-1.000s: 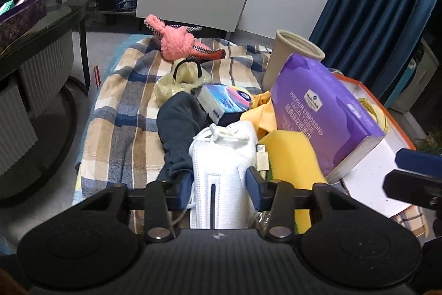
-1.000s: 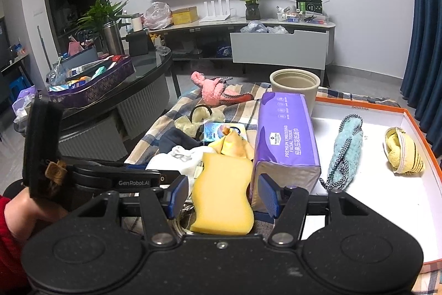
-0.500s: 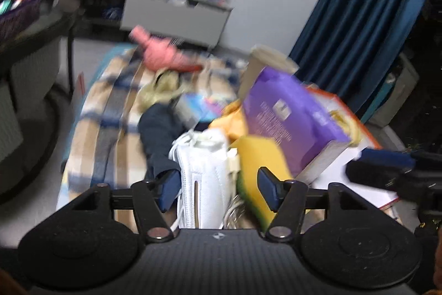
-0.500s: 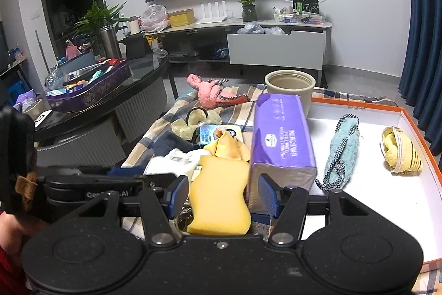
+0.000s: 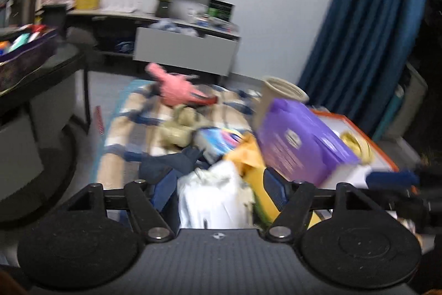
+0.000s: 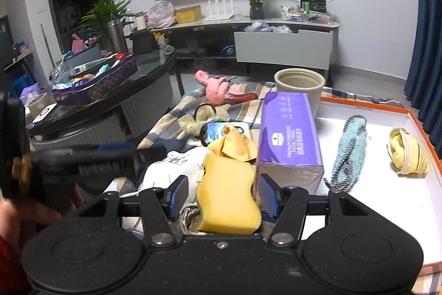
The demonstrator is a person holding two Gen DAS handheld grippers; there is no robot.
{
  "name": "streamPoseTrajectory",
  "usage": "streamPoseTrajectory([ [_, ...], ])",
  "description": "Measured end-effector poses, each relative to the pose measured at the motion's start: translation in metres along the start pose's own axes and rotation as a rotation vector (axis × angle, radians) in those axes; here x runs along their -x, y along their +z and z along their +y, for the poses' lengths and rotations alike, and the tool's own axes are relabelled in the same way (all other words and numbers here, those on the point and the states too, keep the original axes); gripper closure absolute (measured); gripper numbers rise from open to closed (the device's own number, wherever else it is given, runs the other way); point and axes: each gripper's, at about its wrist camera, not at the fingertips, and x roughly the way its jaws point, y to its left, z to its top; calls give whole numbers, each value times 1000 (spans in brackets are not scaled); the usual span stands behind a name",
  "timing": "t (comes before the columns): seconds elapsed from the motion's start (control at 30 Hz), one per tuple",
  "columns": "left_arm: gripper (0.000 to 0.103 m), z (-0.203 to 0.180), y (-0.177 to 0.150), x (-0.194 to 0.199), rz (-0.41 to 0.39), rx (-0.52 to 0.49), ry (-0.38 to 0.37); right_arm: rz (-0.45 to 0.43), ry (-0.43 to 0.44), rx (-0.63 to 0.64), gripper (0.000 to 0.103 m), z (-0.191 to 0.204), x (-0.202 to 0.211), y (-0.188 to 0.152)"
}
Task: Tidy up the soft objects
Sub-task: 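Grasp the white mask with the left tool while the right tool approaches the yellow sponge, then lift the white mask with the left tool while the right tool grasps the yellow-green sponge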
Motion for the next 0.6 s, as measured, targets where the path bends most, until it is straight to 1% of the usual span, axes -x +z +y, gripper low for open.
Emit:
streamPoseTrajectory([
  [0.13,31,25,8,4,-16,88,33,12,6,6,35,5,-4,-2],
  [0.23,30,28,13,6,-33,65,69,13,6,15,35,8,-5,-1],
  [0.27,29,29,14,6,-32,65,57,12,4,17,35,8,-4,-1],
  [0.3,25,30,15,6,-39,68,41,11,3,16,35,8,-4,-1],
  [0.37,23,27,19,6,-61,33,-21,10,-6,10,35,6,-3,0],
  [0.43,22,21,22,-2,-15,-33,-112,8,-12,7,35,5,-2,0],
  [0.47,22,19,22,-7,1,-66,-142,7,-13,8,35,5,-1,0],
  [0.5,22,18,22,-14,19,-88,-149,7,-17,11,35,5,0,0],
  [0.57,24,23,23,-31,72,-90,-176,6,-25,12,35,3,1,-1],
  [0.6,26,27,23,-40,96,-88,-182,6,-29,9,35,2,2,-1],
])
